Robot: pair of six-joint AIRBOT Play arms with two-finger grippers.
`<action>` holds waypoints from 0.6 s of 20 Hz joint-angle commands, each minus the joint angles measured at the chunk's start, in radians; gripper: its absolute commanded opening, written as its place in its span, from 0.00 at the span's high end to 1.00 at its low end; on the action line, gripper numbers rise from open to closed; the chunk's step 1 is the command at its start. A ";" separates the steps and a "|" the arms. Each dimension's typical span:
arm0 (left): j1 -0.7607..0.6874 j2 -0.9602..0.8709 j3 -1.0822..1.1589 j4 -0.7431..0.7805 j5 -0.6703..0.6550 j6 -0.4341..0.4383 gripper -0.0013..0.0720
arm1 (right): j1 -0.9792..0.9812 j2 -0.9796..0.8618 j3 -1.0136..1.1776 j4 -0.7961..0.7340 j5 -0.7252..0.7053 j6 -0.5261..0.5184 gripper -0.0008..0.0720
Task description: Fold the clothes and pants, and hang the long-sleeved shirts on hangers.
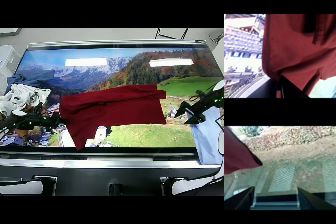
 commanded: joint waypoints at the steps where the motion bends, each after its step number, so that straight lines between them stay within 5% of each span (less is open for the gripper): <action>1: -0.002 0.013 0.000 -0.004 0.007 0.009 0.95 | 0.025 0.001 -0.121 0.084 -0.162 -0.025 0.11; 8: -0.002 0.031 0.000 -0.004 -0.006 0.009 0.95 | 0.116 -0.047 -0.156 0.200 -0.257 -0.051 0.13; 10: -0.002 0.032 0.000 -0.005 -0.014 0.009 0.95 | 0.146 -0.062 -0.155 0.200 -0.238 -0.048 0.41; 12: 0.000 0.038 0.006 -0.004 -0.030 0.009 0.95 | 0.160 -0.055 -0.141 0.200 -0.210 -0.070 0.94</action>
